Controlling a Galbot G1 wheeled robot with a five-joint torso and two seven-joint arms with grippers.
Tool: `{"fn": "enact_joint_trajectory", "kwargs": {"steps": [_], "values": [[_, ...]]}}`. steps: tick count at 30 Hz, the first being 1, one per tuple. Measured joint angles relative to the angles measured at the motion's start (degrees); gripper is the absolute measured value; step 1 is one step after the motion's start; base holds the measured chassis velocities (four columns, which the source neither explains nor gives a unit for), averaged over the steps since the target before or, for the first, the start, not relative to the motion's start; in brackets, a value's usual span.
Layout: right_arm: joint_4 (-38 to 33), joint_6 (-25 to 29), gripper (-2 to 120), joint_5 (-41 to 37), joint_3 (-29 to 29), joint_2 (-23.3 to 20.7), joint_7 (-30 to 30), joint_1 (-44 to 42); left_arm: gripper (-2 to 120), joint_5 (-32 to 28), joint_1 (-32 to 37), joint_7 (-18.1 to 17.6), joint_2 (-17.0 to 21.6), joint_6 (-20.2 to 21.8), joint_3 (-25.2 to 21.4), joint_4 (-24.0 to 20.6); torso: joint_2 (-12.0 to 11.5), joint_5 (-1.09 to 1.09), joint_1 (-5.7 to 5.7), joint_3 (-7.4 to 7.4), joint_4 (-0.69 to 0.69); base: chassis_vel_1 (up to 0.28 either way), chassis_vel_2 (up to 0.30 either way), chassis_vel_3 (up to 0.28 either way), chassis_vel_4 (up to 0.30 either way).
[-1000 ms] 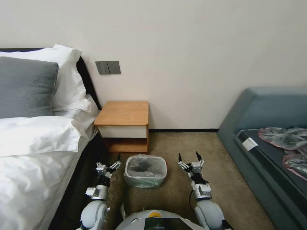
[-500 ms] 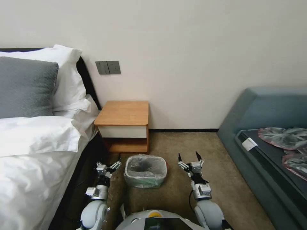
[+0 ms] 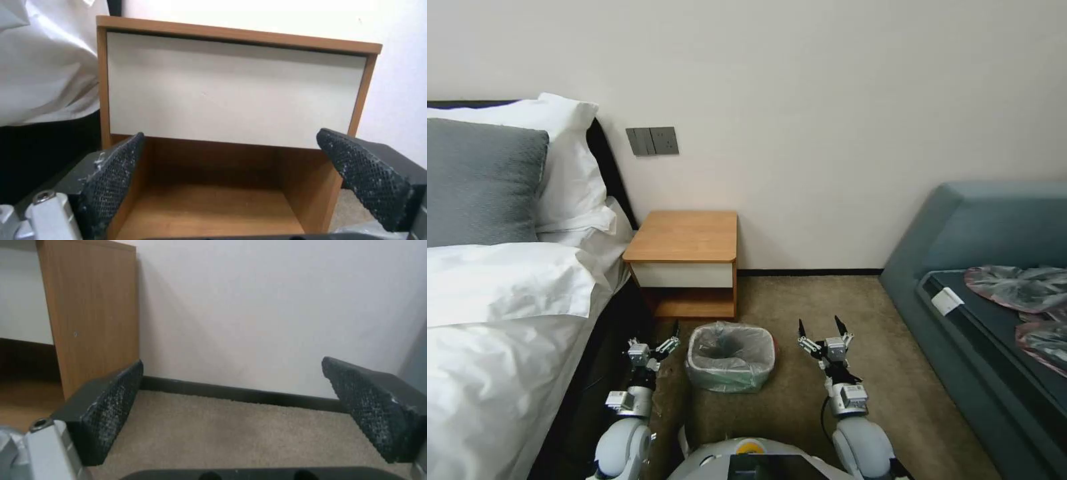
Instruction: Pick up the garbage bag from the table and place it over the trash can.
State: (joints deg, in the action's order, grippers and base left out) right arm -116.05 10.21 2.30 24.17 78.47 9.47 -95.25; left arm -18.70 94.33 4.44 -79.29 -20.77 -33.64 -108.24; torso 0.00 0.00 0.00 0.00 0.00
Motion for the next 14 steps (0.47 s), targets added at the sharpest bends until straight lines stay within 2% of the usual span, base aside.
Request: {"fn": "enact_joint_trajectory", "kwargs": {"steps": [14], "values": [[0.00, -0.01, 100, 0.01, -0.01, 0.00, 0.03, 0.00, 99, 0.00, 0.00, 0.00, 0.00, 0.01, 0.00, 0.00, 0.00, 0.00, 0.00, 0.00, 0.00, 0.000, 0.000, 0.000, 0.000]]}}
